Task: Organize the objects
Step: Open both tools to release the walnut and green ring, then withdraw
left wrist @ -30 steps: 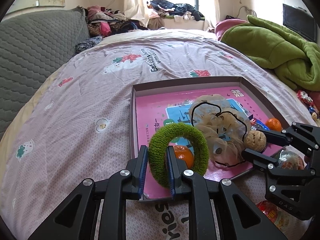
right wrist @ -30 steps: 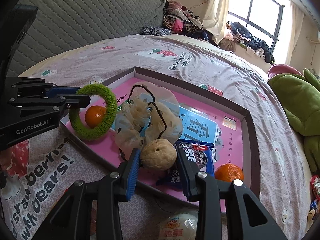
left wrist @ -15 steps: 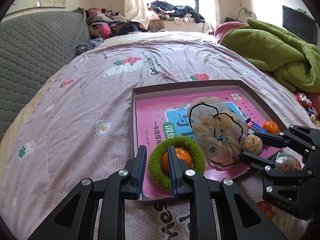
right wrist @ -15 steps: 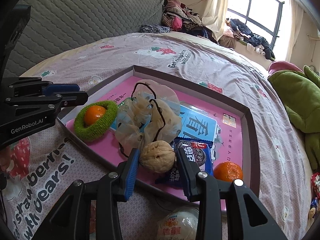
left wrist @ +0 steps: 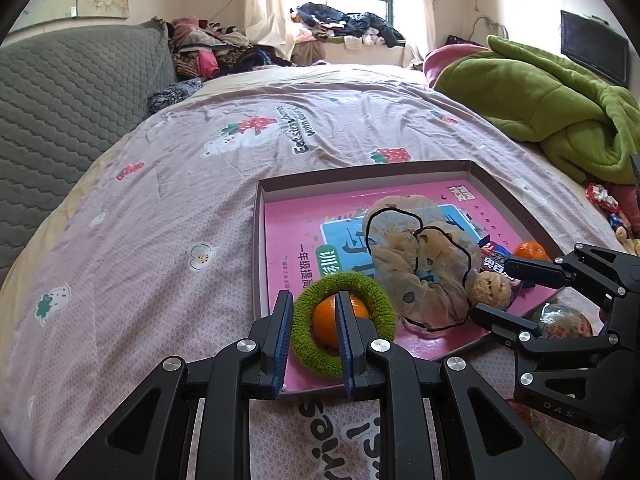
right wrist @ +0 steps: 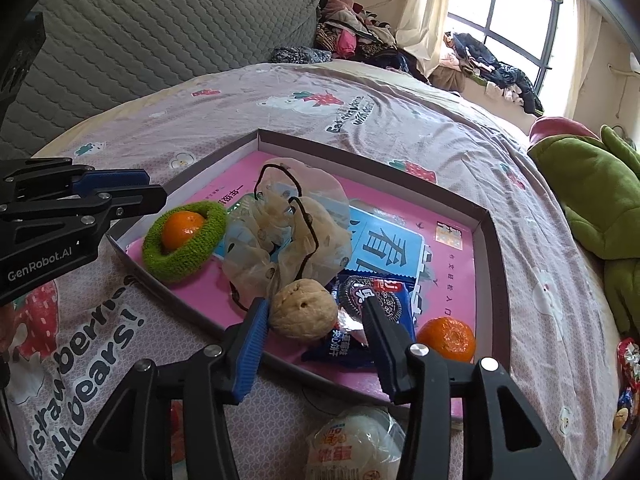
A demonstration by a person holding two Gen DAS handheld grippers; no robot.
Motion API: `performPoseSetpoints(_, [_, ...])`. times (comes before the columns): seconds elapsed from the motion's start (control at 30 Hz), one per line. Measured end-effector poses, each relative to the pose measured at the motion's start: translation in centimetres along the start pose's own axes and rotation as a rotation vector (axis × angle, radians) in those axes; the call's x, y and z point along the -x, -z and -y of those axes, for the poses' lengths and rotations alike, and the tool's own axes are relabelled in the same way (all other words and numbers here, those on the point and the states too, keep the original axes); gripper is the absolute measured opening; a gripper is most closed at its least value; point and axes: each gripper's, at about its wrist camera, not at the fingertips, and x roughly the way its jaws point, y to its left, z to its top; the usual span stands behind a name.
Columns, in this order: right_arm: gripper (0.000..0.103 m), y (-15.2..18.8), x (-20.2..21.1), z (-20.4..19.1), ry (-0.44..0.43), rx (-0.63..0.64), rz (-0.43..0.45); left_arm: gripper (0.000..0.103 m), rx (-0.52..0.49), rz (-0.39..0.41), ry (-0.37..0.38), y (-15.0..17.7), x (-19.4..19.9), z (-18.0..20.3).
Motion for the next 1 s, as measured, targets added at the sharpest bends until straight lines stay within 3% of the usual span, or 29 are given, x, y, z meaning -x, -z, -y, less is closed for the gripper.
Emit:
performPoseSetpoints(0.83, [0.051, -0.2, 2.6, 0.5, -0.005, -0.035, 0.029, 0.022, 0.009, -0.001, 0.03, 0.0, 2.0, 0.9])
performPoseSetpoints(0.9, [0.054, -0.2, 3.0, 0.5, -0.005, -0.041, 0.034, 0.022, 0.009, -0.001, 0.03, 0.1, 2.1, 1.0])
performPoseSetpoints(1.0, [0.056, -0.2, 3.6, 0.8, -0.007, -0.053, 0.047, 0.038, 0.005, 0.008, 0.023, 0.0, 2.6, 1.2])
